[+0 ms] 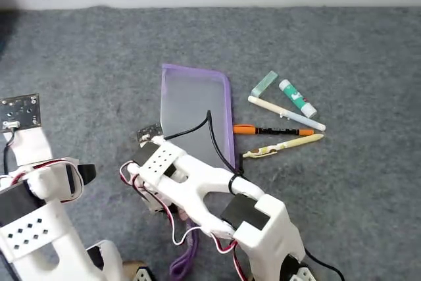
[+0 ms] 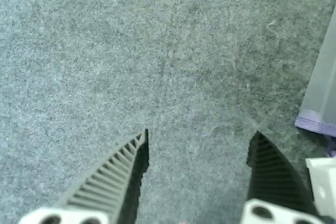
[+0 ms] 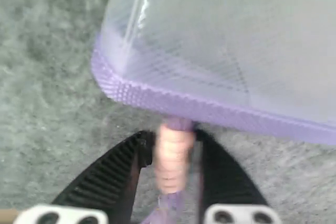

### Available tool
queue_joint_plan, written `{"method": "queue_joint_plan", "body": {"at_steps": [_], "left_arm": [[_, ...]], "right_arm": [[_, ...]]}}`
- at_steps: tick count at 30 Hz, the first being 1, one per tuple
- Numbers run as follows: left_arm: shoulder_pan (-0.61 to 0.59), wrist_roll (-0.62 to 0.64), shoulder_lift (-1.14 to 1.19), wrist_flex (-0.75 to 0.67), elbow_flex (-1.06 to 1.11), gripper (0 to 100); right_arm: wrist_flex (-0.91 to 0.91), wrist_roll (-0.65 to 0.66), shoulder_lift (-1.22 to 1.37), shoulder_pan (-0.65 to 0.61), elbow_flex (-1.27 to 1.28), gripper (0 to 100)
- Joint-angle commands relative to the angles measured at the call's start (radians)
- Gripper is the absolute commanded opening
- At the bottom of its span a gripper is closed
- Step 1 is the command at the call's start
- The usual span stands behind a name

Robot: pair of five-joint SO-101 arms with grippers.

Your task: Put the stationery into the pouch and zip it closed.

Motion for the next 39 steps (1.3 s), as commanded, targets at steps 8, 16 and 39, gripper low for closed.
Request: {"method": "queue_joint_plan", "body": {"at_steps": [8,16,39], "left_arm": [[-0.003,0.008,-0.015,-0.015,-0.007,29],[-0.003,0.008,-0.017,-0.015,-0.01,29],[0.434,-0.031,-0.008,0.069,-0.232,24]], "right_arm": [[0.242,0.052,-0.154,0.022,-0.166,0.9],[0.349,0.054,-0.314,0.022,-0.181,0.9],[0.182,0.227,-0.743,0.162,-0.141,0.8]]}}
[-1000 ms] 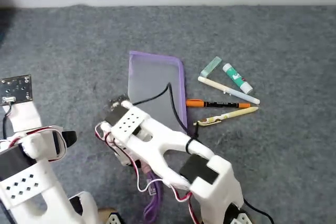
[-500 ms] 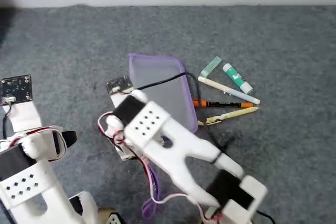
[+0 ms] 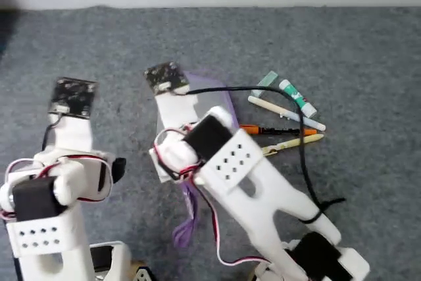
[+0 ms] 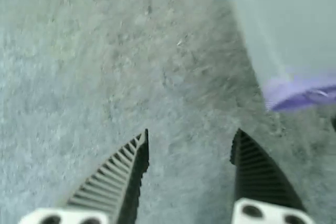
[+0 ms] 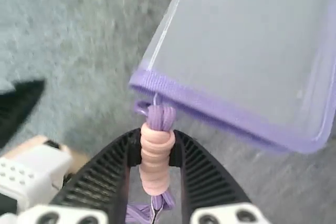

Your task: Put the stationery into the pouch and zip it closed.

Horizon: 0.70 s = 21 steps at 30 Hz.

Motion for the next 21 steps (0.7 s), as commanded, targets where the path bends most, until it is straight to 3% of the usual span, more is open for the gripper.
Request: {"method": "queue_joint_plan", "body": {"at_steps": [1,7,13,17,21], "left_arm": [[0.037,-0.017,-0.008,-0.015,-0.07,24],[0.038,-0.014,-0.008,-0.107,-0.056,24],[0.089,0.023,-0.008,-0.195,0.021,27],[0.17,0.184,-0.006,-0.201,0.053,33],[0.212,0.252,-0.008,-0.233,0.093,34]], "right_arm": [[-0.064,0.064,-0.082,0.048,-0.011,0.8],[-0.137,0.15,-0.139,0.064,-0.011,0.8],[-0.157,0.153,-0.16,0.064,-0.011,0.8],[-0.156,0.153,-0.16,0.064,-0.011,0.8],[-0.151,0.153,-0.16,0.065,-0.011,0.8]]}}
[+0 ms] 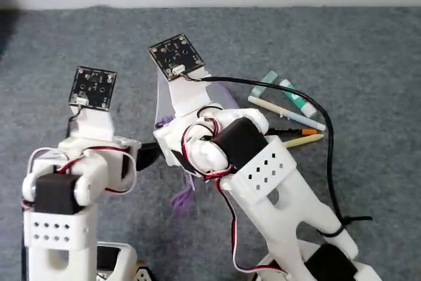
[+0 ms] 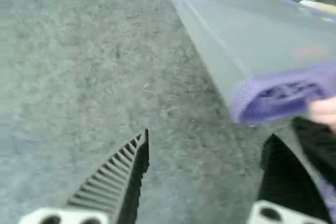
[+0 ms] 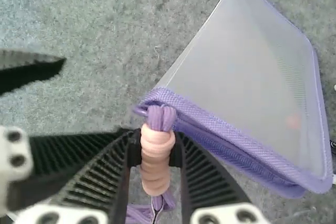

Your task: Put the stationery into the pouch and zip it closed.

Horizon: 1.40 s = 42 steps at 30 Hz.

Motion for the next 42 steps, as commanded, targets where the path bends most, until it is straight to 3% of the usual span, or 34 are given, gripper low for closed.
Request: {"method": "queue_joint_plan", "body": {"at_steps": [1,11,20,36,39,42], "left_arm": [[0.02,0.069,-0.006,-0.064,0.018,34],[0.005,0.081,-0.006,-0.222,0.077,33],[0.012,0.081,-0.006,-0.382,0.193,32],[0.018,0.077,-0.005,-0.597,0.219,8],[0.046,0.074,-0.005,-0.638,0.268,1],[0.049,0.049,-0.005,-0.634,0.283,1]], "right_arm": [[-0.012,0.009,-0.047,0.013,-0.011,0.8],[-0.01,0.029,-0.048,0.107,-0.011,0.8],[-0.021,0.109,-0.084,0.11,-0.012,0.8],[-0.007,0.11,-0.082,0.105,-0.008,0.8],[0.045,0.12,-0.082,0.107,-0.008,0.8],[0.124,0.126,-0.09,0.139,-0.008,0.8]]}}
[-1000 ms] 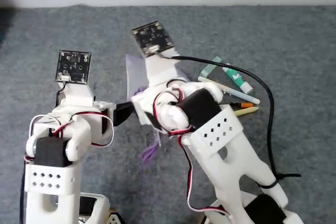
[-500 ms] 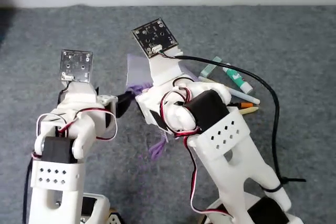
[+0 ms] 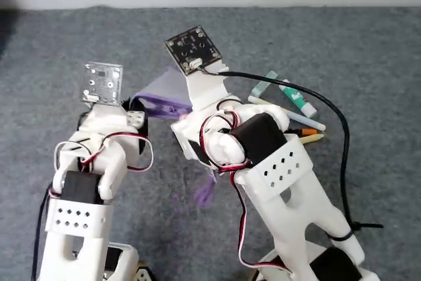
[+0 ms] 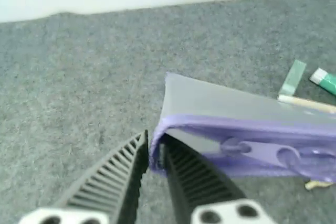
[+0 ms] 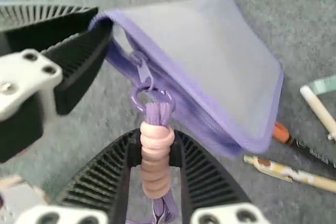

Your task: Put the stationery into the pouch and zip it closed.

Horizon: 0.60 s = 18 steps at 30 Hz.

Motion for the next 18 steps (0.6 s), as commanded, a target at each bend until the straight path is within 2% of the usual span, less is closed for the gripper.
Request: {"method": "queue_joint_plan", "body": {"at_steps": [1,9,18], "left_arm": [[0.0,-0.032,-0.005,-0.006,-0.005,1],[0.0,-0.034,-0.011,0.092,-0.036,1],[0.021,-0.034,-0.006,0.331,-0.297,1]], "right_arm": [[0.09,0.012,-0.053,0.064,-0.009,0.8],[0.143,0.12,-0.056,0.259,-0.014,0.8],[0.039,0.138,-0.054,0.302,-0.014,0.8]]}}
